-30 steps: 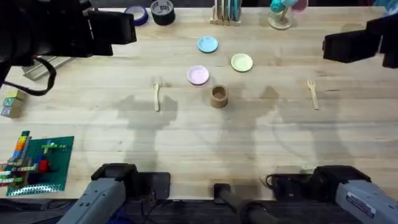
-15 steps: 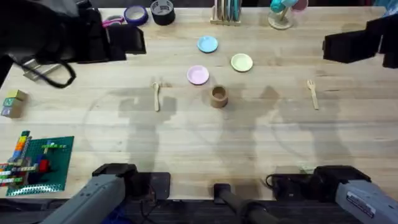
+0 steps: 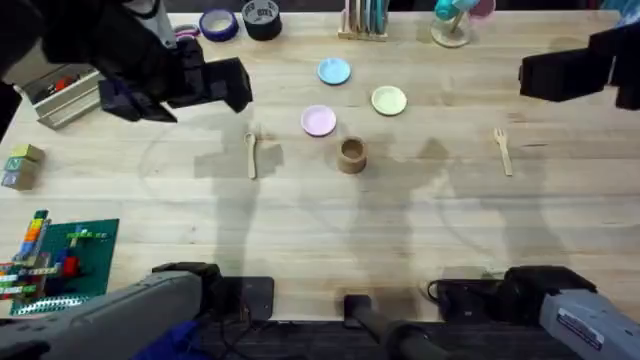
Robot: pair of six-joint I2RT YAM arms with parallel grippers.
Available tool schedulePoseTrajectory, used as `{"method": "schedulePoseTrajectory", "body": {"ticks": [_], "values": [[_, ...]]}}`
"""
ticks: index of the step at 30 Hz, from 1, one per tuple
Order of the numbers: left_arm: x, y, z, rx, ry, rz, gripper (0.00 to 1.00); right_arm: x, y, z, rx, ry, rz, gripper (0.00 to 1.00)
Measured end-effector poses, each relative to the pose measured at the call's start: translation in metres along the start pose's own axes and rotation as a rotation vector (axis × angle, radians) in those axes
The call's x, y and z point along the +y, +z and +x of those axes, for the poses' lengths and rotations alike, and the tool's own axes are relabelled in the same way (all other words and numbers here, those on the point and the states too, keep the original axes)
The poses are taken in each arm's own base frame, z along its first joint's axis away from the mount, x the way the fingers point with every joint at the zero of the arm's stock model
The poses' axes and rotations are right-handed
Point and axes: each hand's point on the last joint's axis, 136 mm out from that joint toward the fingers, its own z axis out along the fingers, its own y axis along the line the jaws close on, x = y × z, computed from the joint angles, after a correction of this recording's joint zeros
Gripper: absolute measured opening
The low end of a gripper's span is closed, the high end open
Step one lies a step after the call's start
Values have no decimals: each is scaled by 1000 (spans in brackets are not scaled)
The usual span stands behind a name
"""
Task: Pick up a utensil and set it on the pink plate, then put the other utensil in the container.
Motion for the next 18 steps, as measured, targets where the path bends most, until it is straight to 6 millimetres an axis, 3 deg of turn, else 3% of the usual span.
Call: {"method": "schedulePoseTrajectory", "body": {"ticks": [4, 12, 18], "values": [[-4, 15, -1, -10, -5, 6, 995, 0, 0, 0, 0, 0, 0, 997], [2, 61, 26, 54, -19, -8, 995, 0, 0, 0, 0, 0, 0, 997], [4, 83, 33, 54, -19, -8, 995, 0, 0, 0, 0, 0, 0, 997]]}}
